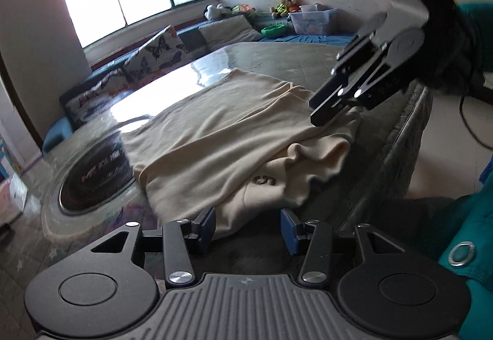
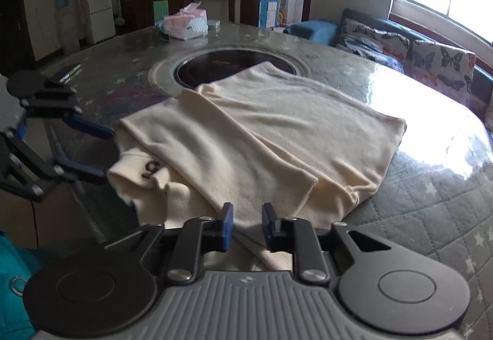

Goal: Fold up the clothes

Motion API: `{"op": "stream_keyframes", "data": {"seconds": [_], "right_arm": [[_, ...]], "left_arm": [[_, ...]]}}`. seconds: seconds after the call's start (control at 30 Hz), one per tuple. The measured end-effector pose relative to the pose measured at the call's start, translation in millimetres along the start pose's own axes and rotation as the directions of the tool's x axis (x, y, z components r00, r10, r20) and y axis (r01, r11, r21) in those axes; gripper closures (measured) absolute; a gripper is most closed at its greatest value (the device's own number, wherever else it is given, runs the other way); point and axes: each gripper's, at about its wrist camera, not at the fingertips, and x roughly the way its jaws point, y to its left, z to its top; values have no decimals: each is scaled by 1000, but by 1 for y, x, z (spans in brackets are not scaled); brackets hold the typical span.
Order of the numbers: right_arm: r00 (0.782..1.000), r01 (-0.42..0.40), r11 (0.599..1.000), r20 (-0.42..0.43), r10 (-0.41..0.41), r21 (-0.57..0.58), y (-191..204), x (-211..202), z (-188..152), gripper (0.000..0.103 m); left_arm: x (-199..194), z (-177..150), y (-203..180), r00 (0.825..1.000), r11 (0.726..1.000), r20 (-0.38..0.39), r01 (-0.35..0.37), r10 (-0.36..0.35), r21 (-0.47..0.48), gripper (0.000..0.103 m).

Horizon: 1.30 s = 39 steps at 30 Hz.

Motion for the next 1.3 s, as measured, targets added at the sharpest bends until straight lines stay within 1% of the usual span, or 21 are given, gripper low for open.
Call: {"op": "stream_keyframes", "data": {"seconds": [0.1,0.13,0.2,0.23,0.27,0.3,0.47,0.53,0.63,0.7,0.73,0.8,0.83,0.87,0.9,0.93,0.97,1.03,1.07,1.1,1.3], "right_arm": [[1000,7,999,3,-7,-38,5,-9,1,69],[1000,8,999,3,-8,-48,7,-13,1,67],[1000,8,997,0,-8,-71,9,-20,0,65],[1000,8,997,-2,-8,-80,10,-22,-1,62],[1000,5,996,-6,-5,-93,12,-25,-2,59],[1000,0,994,-9,0,-110,14,-28,-4,58],[1000,-19,973,-13,17,-228,30,-35,-15,42],[1000,4,961,4,-3,-276,38,-30,-16,39],[999,22,954,34,-13,-298,43,-20,-15,39],[999,23,961,37,-13,-277,41,-7,-11,41],[999,23,964,37,-14,-266,40,-1,-9,46],[1000,16,973,24,-11,-230,34,10,-5,57],[1000,8,978,13,-6,-208,30,15,-3,69],[1000,2,982,4,-1,-190,26,18,-1,79],[1000,-5,986,2,6,-168,23,19,1,81],[1000,-15,990,3,16,-142,18,20,3,85],[1000,-25,993,4,26,-116,13,20,5,89],[999,-31,997,12,32,-76,6,19,8,90],[999,-32,998,17,33,-57,3,18,10,91],[999,-32,998,20,33,-46,1,17,11,91],[999,-25,999,34,25,-25,-5,13,14,91]], "left_arm": [[9,1,-6,1000,1000,22,-12,11,26,54],[11,2,-6,1000,1000,29,-9,9,24,57],[14,4,-6,999,1000,43,-8,7,19,69],[15,5,-5,999,1000,50,-8,7,15,74],[15,7,-3,998,1000,59,-9,9,7,82],[15,9,-2,998,1000,67,-10,10,-2,87],[19,24,16,996,996,93,-5,13,-88,93],[23,30,24,995,992,95,2,10,-128,93],[29,36,31,995,988,97,4,11,-155,94],[32,37,35,996,986,93,11,5,-167,93],[34,37,36,996,985,90,11,4,-170,93],[35,35,37,997,984,82,16,-1,-175,93],[36,33,37,997,984,78,21,-7,-178,90],[35,31,38,997,984,75,23,-10,-177,90],[35,29,38,997,984,72,25,-12,-176,89],[33,26,37,997,985,71,23,-11,-172,86],[32,24,36,998,986,70,22,-10,-168,81],[29,18,34,998,989,67,14,-4,-147,76],[29,15,33,998,991,59,3,5,-134,69],[29,12,31,999,993,51,-8,14,-121,67],[31,-4,23,998,998,32,-54,54,-15,66]]}}
